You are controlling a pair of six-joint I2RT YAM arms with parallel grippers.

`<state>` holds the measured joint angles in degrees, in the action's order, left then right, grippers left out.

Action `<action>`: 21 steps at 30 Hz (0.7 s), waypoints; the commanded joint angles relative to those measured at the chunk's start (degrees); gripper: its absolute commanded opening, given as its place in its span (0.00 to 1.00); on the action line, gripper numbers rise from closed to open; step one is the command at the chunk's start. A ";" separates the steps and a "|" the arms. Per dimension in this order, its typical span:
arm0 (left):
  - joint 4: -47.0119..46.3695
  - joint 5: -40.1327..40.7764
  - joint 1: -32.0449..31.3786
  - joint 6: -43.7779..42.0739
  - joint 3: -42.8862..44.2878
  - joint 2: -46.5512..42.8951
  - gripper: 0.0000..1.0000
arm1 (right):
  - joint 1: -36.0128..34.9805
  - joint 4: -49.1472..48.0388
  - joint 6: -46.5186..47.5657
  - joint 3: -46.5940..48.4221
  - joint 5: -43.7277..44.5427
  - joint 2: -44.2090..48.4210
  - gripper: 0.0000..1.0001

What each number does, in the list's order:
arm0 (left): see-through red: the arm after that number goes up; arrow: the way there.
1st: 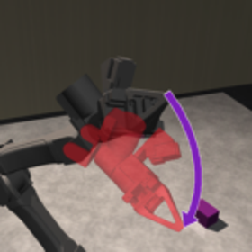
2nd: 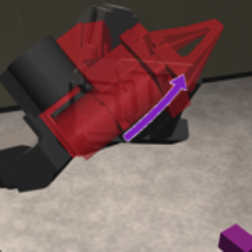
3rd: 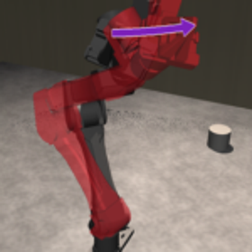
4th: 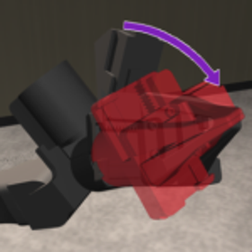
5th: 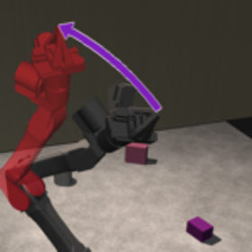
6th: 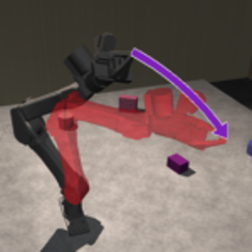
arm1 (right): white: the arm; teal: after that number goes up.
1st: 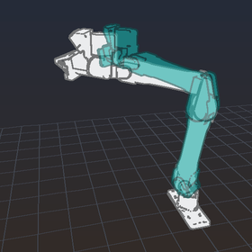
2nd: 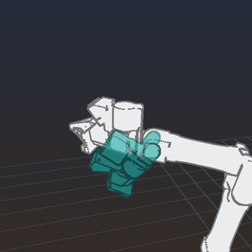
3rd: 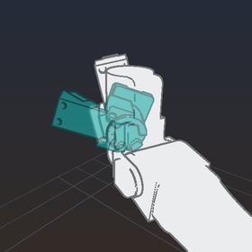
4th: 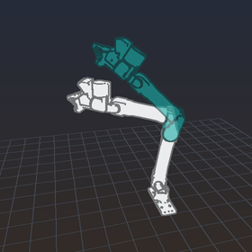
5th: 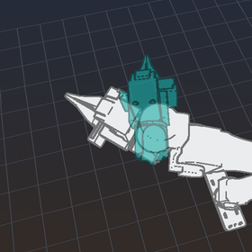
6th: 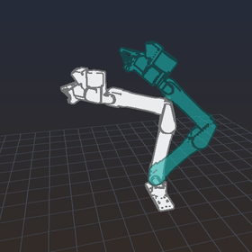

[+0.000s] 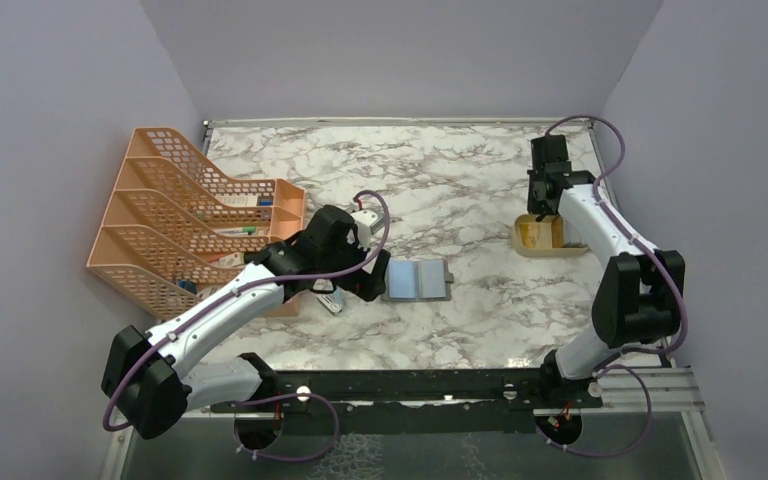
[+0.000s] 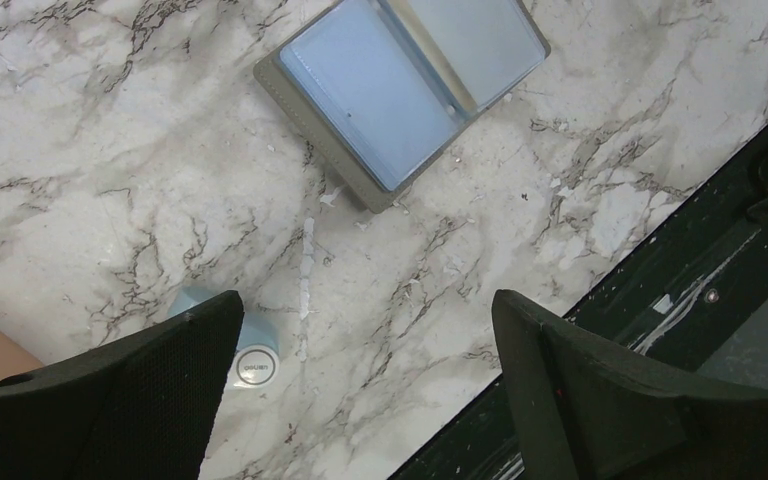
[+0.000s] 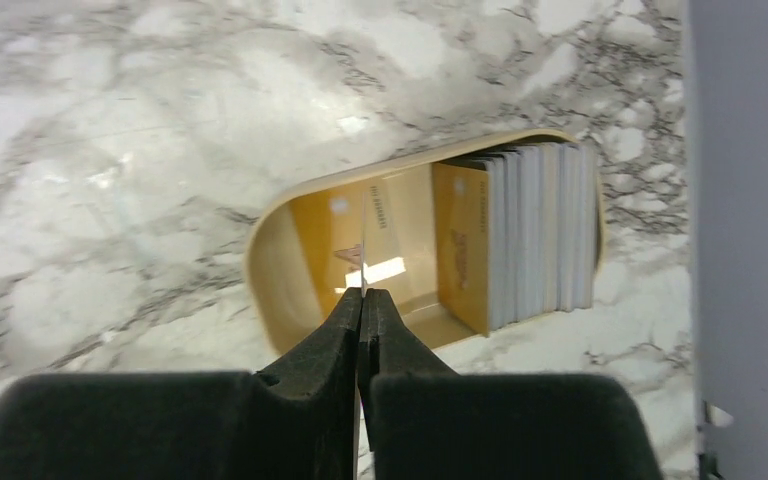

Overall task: Put the credit cards into the card holder
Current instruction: Pick up the credit card from the storage box, then insert the credit card into the card holder.

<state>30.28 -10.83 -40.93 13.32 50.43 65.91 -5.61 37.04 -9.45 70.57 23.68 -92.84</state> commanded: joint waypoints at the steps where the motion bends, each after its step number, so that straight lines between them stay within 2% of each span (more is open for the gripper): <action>1: 0.41 1.30 0.32 -0.30 -0.36 0.57 0.95 | 0.16 2.19 -4.24 1.73 -10.65 4.91 0.01; 4: 0.36 -0.24 0.32 0.22 0.28 1.84 0.85 | 0.17 1.68 -6.79 2.05 -20.03 8.31 0.01; 7: 0.11 0.92 0.40 1.63 0.89 2.36 0.79 | 0.16 -1.79 -9.84 0.24 -30.69 11.89 0.01; 9: -0.15 2.10 0.58 2.66 1.45 2.74 0.77 | 0.17 -2.85 -11.16 -0.27 -35.35 13.28 0.01; 12: -0.18 2.68 0.80 3.94 2.58 4.06 0.67 | 0.16 -4.58 -13.52 -2.01 -41.44 15.46 0.01; 14: -0.44 1.92 1.31 5.16 2.91 5.27 0.56 | 0.18 -6.64 -15.26 -4.19 -46.32 17.06 0.01; 17: -2.11 -1.08 2.76 8.60 2.47 6.49 0.29 | 0.11 -11.66 -18.77 -9.10 -54.72 19.21 0.01; 21: -6.32 -1.19 3.27 13.46 0.32 5.03 0.07 | -0.88 -15.38 -23.20 -13.97 -59.79 20.46 0.01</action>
<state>29.15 -10.48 -38.30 20.86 51.70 72.23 -5.63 28.10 -26.79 60.45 -25.32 -74.06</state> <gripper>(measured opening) 0.165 0.015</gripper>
